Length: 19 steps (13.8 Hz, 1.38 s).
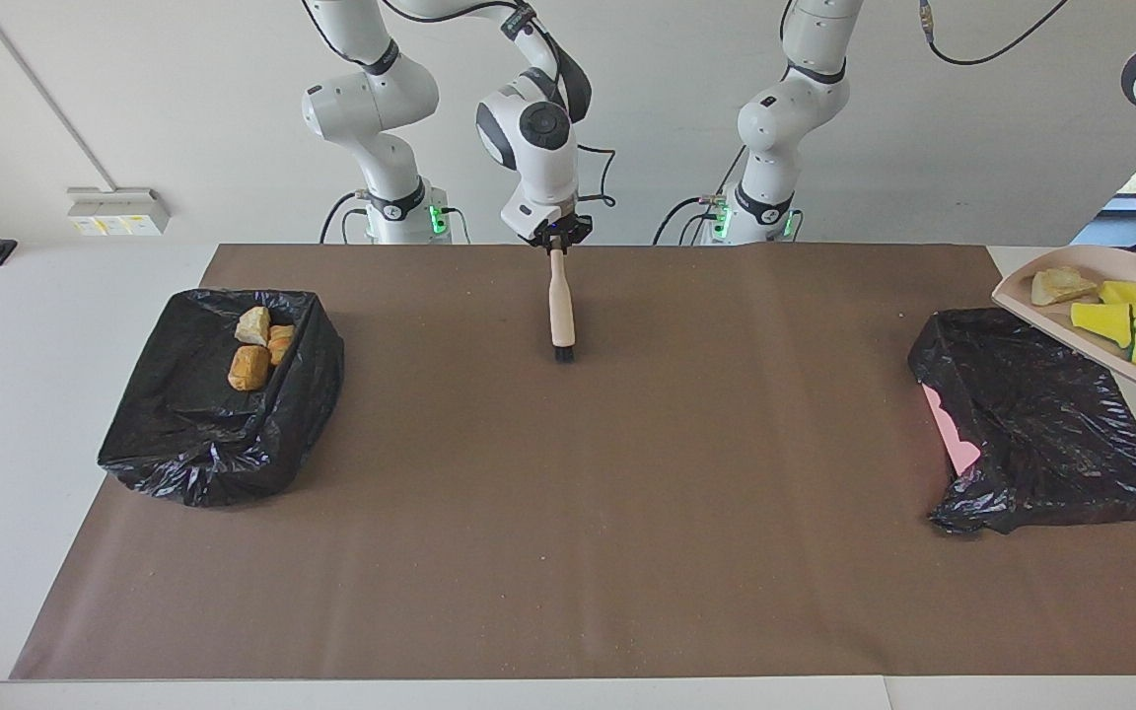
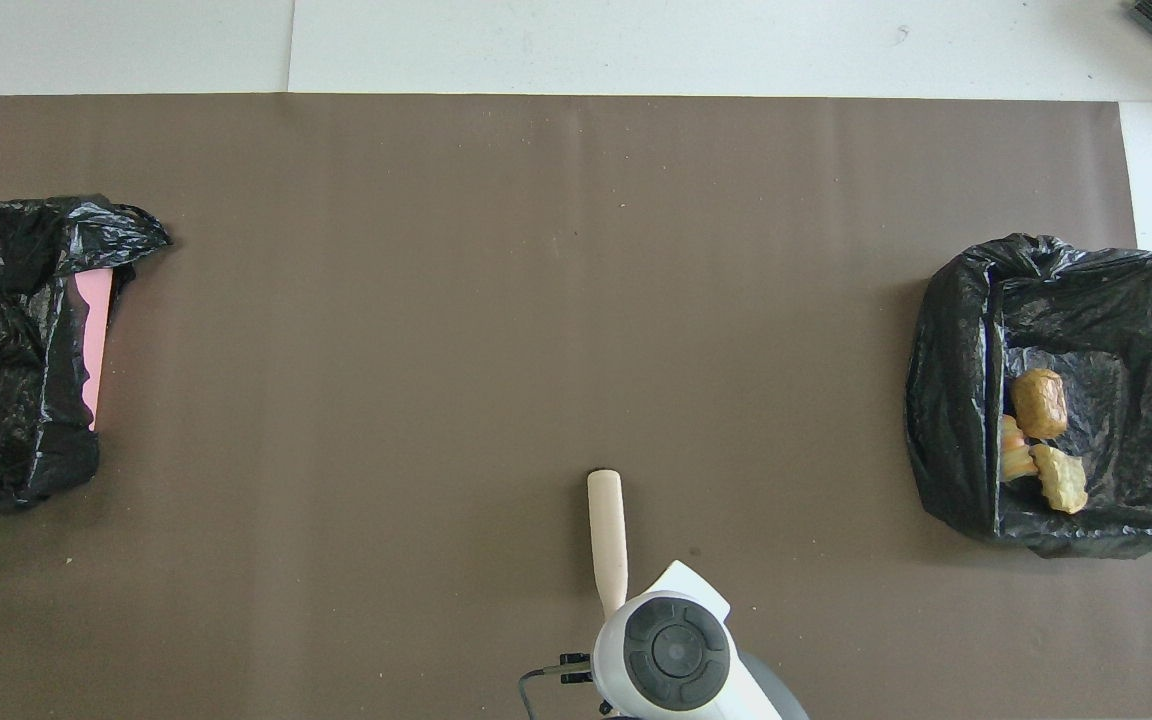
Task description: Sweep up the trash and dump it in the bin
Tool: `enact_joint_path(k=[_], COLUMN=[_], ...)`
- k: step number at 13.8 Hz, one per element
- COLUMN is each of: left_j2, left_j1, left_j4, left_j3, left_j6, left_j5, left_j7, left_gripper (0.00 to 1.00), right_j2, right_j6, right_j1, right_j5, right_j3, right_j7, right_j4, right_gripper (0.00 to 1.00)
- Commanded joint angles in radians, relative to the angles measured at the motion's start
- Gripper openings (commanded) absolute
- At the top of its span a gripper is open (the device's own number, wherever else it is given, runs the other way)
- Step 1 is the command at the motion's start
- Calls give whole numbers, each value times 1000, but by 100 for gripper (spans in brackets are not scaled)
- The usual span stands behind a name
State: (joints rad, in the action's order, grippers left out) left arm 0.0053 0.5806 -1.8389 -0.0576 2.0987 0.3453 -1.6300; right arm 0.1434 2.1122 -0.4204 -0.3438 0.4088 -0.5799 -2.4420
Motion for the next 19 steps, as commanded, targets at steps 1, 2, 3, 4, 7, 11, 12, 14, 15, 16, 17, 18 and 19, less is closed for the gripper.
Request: enact_joint_path(k=[1,2,3,4,7,11,12,14,15,16,17,18,19], left_j2=[62,77,85,99,116,110,105,99,99,99,99,99,96], left_j1=[-15,-18,-13,-13,-31,-67,-76,-100,-107,-132,-148,-162,-169], left_j4=[67,64,61,60,58,63,64,64,66,69,70,73,75], left_j3=[12,10,10,10,12,12,12,12,13,13,13,13,13], left_j6=[4,4,0,-5,-35,-132,-153,-204,-232,-253,-278,-307,-334], left_j5=[188,225,233,250,386,466,477,485,498,526,535,537,538], left_j7=[-10,-4,10,21,88,122,128,177,194,196,200,225,258], left_gripper=[0,0,0,0,0,0,0,0,0,0,0,0,0], right_j2=[-2,-2,-5,-7,-11,-33,-45,-47,-48,-48,-48,-48,-50], right_j6=[23,23,23,25,23,19,19,20,20,19,17,14,14], right_j1=[-6,-6,-5,0,3,5,9,55,93,136,179,219,260], right_j5=[-17,-17,-17,-17,-17,-14,-6,5,31,64,89,113,141], right_j3=[-7,-7,-7,-7,-7,-8,-12,-15,-15,-15,-15,-15,-15], right_j7=[9,8,-6,-20,-23,-12,-12,-6,-5,-2,-2,2,5], right_j4=[-6,-6,-6,-6,-5,40,66,116,148,179,210,239,267], right_gripper=[0,0,0,0,10,100,100,100,100,100,100,100,100])
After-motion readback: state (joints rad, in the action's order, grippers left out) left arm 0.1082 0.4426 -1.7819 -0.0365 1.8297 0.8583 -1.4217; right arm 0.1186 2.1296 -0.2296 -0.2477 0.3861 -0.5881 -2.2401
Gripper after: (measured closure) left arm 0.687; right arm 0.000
